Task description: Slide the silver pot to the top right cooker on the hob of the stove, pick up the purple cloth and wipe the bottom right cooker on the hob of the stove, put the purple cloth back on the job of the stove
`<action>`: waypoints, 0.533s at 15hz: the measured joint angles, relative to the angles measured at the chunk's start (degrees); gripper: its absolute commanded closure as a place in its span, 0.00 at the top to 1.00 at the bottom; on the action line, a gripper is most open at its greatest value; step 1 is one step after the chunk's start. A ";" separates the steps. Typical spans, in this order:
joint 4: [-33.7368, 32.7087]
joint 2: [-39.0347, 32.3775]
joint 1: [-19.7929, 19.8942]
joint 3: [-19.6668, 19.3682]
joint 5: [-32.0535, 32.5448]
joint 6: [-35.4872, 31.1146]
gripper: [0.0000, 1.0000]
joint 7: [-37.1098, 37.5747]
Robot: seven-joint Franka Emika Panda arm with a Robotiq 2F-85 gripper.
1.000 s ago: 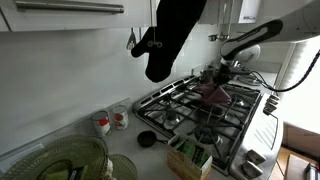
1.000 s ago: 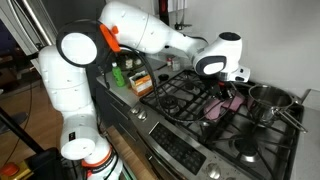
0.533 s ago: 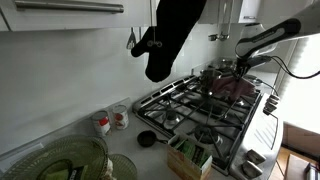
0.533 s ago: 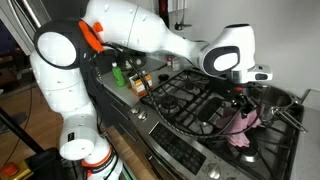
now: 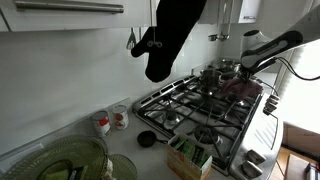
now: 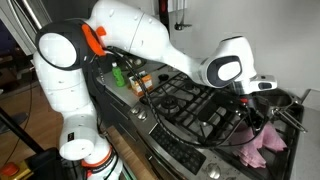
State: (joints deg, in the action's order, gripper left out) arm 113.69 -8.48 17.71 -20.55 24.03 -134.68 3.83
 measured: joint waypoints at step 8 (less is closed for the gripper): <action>-0.73 0.76 0.28 2.36 -24.93 15.31 0.04 -6.53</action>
State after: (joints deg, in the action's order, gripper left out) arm 112.96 -7.72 17.99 -18.19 -0.90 -119.37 -2.69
